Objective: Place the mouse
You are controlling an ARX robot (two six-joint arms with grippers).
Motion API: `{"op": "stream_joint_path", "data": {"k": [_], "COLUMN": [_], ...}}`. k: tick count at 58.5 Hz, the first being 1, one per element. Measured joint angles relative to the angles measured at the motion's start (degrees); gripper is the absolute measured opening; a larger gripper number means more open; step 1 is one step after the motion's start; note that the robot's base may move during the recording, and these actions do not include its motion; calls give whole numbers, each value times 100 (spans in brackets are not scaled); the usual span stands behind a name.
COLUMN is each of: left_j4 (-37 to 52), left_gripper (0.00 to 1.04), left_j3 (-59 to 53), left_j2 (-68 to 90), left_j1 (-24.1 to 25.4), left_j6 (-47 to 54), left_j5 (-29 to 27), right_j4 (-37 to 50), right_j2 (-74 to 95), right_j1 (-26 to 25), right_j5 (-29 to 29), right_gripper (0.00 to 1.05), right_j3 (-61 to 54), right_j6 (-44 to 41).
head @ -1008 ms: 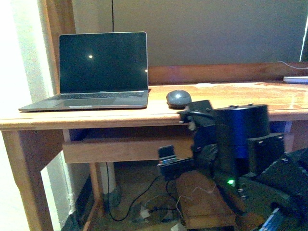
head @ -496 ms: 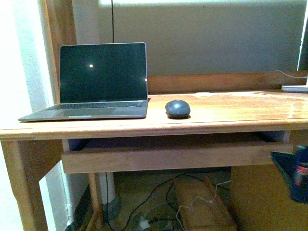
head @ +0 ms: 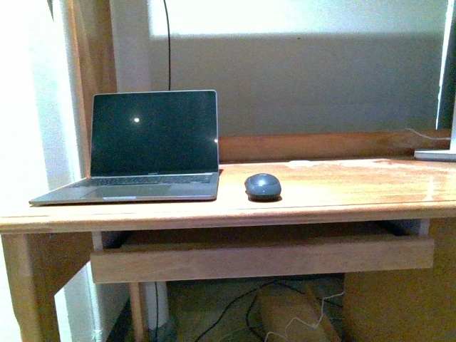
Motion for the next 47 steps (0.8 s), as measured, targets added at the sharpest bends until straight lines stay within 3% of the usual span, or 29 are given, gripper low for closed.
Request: {"op": "stream_joint_path", "data": {"k": [3, 6, 10, 18, 36, 43, 47], "left_j4": [0, 0, 0, 0, 0, 0, 0], "left_gripper": [97, 97, 97, 97, 97, 97, 97], "left_j3": [0, 0, 0, 0, 0, 0, 0], "left_j2": [0, 0, -4, -4, -7, -7, -7], "left_j1": [0, 0, 0, 0, 0, 0, 0], "left_j6": [2, 2, 2, 2, 4, 4, 2], "left_j5": [0, 2, -4, 2, -2, 0, -2], "right_j4": [-155, -518, -682, -752, -741, -739, -739], "right_j2": [-210, -221, -225, -225, -177, -175, -175], "right_j1": [-96, 146, 240, -466, -531, -533, -533], "right_j5": [-107, 951, 1683, 1381, 1320, 1322, 1320], "right_gripper": [97, 89, 79, 57, 3, 3, 16], "right_j3": [-4, -4, -7, -2, 44, 46, 46], "right_j6": [20, -382, -789, -1241, -1421, -1451, -1453]}}
